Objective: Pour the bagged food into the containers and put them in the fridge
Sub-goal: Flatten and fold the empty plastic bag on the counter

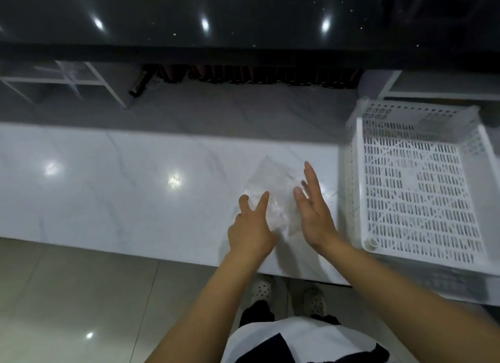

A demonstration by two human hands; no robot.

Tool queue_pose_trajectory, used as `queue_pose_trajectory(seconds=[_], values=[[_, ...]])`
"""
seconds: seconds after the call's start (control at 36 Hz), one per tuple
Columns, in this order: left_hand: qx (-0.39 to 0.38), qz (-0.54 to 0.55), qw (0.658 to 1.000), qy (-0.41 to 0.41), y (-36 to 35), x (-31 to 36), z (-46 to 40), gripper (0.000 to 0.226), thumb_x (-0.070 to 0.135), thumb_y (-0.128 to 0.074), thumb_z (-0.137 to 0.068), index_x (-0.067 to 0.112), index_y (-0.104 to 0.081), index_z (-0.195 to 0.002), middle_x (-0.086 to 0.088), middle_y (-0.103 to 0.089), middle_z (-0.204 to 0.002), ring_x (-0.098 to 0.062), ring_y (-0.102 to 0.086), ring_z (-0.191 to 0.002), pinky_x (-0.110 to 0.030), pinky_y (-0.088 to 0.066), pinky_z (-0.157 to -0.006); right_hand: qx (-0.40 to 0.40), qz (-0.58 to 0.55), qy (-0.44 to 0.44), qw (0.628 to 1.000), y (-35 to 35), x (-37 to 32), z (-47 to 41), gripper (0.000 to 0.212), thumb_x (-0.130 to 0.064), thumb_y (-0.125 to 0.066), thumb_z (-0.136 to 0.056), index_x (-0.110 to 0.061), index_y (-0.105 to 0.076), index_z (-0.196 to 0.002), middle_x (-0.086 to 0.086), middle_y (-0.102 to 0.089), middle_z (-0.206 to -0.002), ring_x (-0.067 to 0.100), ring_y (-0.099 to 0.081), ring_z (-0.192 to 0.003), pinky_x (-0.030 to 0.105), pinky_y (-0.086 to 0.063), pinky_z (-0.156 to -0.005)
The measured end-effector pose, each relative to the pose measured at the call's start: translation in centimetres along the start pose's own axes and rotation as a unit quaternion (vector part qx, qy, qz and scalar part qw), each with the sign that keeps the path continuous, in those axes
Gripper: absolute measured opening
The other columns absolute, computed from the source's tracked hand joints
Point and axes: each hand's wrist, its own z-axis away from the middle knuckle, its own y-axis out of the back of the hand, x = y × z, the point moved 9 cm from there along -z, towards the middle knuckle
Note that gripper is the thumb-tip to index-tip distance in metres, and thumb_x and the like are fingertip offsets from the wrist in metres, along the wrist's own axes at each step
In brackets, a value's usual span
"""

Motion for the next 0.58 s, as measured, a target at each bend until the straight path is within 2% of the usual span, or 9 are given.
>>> queue_pose_trajectory(seconds=[0.06, 0.11, 0.19, 0.28, 0.33, 0.39, 0.5, 0.53, 0.58], values=[[-0.006, -0.005, 1.0, 0.005, -0.8, 0.0, 0.0, 0.087, 0.054, -0.062, -0.083, 0.045, -0.009, -0.152, -0.002, 0.001, -0.162, -0.031, -0.051, -0.125, -0.04, -0.047, -0.086, 0.045, 0.037, 0.062, 0.996, 0.8, -2.2, 0.9, 0.055, -0.043, -0.038, -0.102, -0.039, -0.021, -0.155, -0.029, -0.021, -0.156, -0.009, -0.018, -0.144, 0.032, -0.019, -0.121], [-0.002, -0.006, 1.0, 0.011, -1.2, -0.1, 0.0, 0.084, 0.069, -0.051, -0.084, 0.047, -0.008, -0.152, 0.001, 0.004, -0.163, -0.032, -0.043, -0.134, -0.044, -0.046, -0.095, 0.07, 0.093, 0.149, 0.982, 0.6, -5.0, 1.8, 0.051, -0.032, -0.04, -0.102, -0.027, -0.032, -0.153, -0.013, -0.026, -0.161, 0.001, -0.018, -0.148, 0.038, -0.018, -0.122], [-0.015, -0.043, 0.999, 0.004, -1.9, -0.4, -0.1, 0.079, 0.063, -0.043, -0.091, 0.042, -0.002, -0.155, -0.001, 0.008, -0.166, -0.033, -0.032, -0.143, -0.048, -0.042, -0.104, 0.02, 0.177, 0.222, 0.959, -2.3, -7.7, 2.5, 0.046, -0.031, -0.039, -0.101, -0.022, -0.046, -0.146, -0.003, -0.027, -0.162, 0.009, -0.013, -0.152, 0.039, -0.01, -0.123], [0.001, -0.117, 0.992, -0.043, -2.0, 0.2, 0.4, 0.077, 0.049, -0.048, -0.099, 0.03, -0.002, -0.157, -0.007, -0.003, -0.167, -0.03, -0.016, -0.151, -0.046, -0.032, -0.114, -0.051, 0.294, 0.175, 0.938, -5.5, -6.5, 1.2, 0.053, -0.044, -0.028, -0.1, -0.03, -0.038, -0.151, -0.006, -0.014, -0.166, 0.01, 0.0, -0.153, 0.044, 0.002, -0.124], [0.007, -0.09, 0.996, -0.011, -1.8, -0.7, 0.7, 0.077, 0.046, -0.049, -0.099, 0.029, -0.002, -0.157, -0.004, -0.002, -0.167, -0.031, -0.025, -0.146, -0.045, -0.038, -0.109, -0.08, 0.418, 0.131, 0.896, -6.7, -4.3, -0.5, 0.055, -0.05, -0.02, -0.103, -0.034, -0.023, -0.156, -0.006, -0.001, -0.167, 0.014, 0.01, -0.153, 0.049, 0.007, -0.122], [0.034, -0.045, 0.998, 0.008, -1.2, -1.9, 0.8, 0.077, 0.04, -0.051, -0.097, 0.026, -0.006, -0.158, -0.006, -0.007, -0.166, -0.034, -0.04, -0.131, -0.045, -0.046, -0.096, -0.105, 0.501, 0.111, 0.852, -7.6, -2.3, -2.0, 0.057, -0.053, -0.014, -0.103, -0.036, -0.013, -0.157, -0.006, 0.007, -0.167, 0.017, 0.015, -0.152, 0.053, 0.01, -0.12], [0.171, -0.057, 0.982, -0.054, 1.4, -2.7, 1.9, 0.058, 0.025, -0.059, -0.088, 0.017, -0.047, -0.145, -0.006, -0.053, -0.143, -0.034, -0.049, -0.107, -0.041, -0.041, -0.084, -0.13, 0.572, 0.13, 0.799, -9.1, -0.3, -3.6, 0.058, -0.056, -0.009, -0.101, -0.038, -0.012, -0.157, -0.003, 0.003, -0.168, 0.022, 0.012, -0.153, 0.058, 0.01, -0.118], [0.193, -0.055, 0.978, -0.057, 1.8, -3.0, 2.1, 0.058, 0.024, -0.063, -0.085, 0.019, -0.051, -0.141, -0.004, -0.055, -0.142, -0.035, -0.048, -0.112, -0.042, -0.039, -0.089, -0.135, 0.585, 0.133, 0.789, -9.4, 0.0, -4.0, 0.06, -0.057, -0.006, -0.1, -0.038, -0.011, -0.157, -0.003, 0.003, -0.168, 0.023, 0.011, -0.153, 0.059, 0.01, -0.118], [0.193, -0.039, 0.979, -0.05, 1.7, -3.8, 1.9, 0.066, 0.027, -0.062, -0.085, 0.023, -0.043, -0.148, -0.006, -0.04, -0.155, -0.037, -0.034, -0.137, -0.048, -0.03, -0.107, -0.141, 0.604, 0.134, 0.773, -9.6, 0.8, -4.8, 0.063, -0.059, 0.001, -0.098, -0.038, -0.009, -0.157, -0.003, 0.004, -0.168, 0.024, 0.011, -0.153, 0.059, 0.009, -0.118]])
